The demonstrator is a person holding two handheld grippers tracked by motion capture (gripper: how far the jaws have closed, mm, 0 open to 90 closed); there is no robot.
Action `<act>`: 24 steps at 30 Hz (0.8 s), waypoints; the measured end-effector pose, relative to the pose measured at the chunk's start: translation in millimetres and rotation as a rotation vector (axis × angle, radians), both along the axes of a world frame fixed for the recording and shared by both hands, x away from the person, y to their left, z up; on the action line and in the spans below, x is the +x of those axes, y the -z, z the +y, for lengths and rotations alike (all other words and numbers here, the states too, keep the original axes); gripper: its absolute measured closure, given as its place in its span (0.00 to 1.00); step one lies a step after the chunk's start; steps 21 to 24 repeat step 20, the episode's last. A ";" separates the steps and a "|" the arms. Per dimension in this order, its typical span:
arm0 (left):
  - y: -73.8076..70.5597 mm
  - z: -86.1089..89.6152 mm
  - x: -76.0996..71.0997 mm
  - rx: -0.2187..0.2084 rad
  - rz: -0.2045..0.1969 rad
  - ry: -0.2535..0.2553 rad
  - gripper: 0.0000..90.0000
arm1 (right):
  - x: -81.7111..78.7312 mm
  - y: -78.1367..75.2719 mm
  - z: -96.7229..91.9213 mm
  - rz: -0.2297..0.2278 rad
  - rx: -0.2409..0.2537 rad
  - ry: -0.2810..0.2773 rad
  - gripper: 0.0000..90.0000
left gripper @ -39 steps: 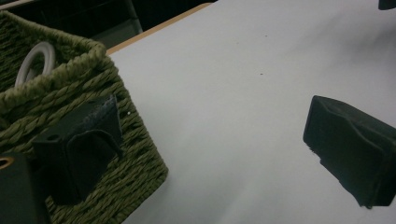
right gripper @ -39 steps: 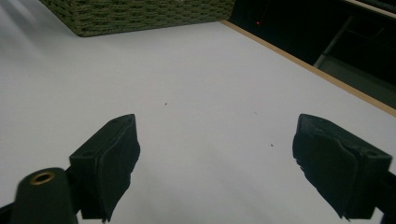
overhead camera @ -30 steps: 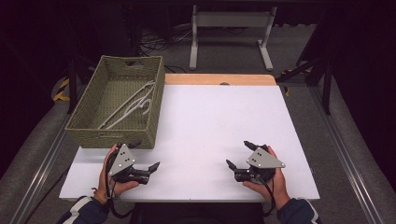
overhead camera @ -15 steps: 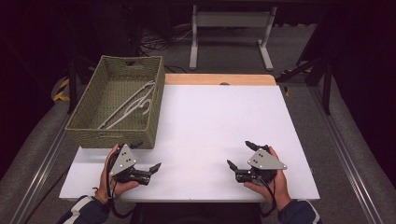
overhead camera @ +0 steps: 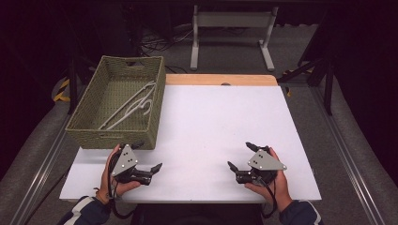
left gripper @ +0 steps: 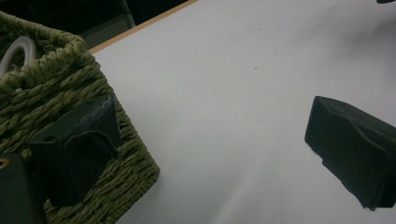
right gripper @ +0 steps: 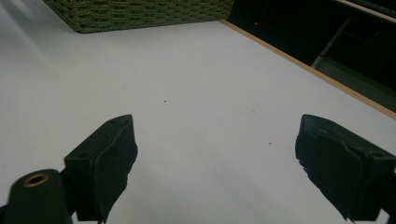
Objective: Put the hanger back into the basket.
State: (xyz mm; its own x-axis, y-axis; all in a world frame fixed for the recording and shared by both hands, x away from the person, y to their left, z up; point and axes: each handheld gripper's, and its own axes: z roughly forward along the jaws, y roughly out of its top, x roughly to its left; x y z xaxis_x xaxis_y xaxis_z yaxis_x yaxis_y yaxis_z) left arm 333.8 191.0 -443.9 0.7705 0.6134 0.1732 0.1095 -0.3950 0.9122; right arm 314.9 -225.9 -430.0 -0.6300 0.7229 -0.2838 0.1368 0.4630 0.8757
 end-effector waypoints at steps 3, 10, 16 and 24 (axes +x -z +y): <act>-0.3 0.3 -0.2 0.000 0.003 0.002 0.05 | -0.3 -0.5 1.0 -0.005 0.000 -0.001 0.14; 1.1 -0.7 1.0 0.008 0.006 0.003 0.05 | 1.5 0.5 1.5 0.002 0.000 -0.003 0.14; 1.6 -2.5 1.8 0.010 0.013 0.010 0.05 | 1.9 1.9 1.4 0.003 -0.010 -0.002 0.14; 2.3 -1.8 2.1 0.019 0.020 0.002 0.05 | 2.9 0.9 1.4 0.003 -0.001 -0.001 0.13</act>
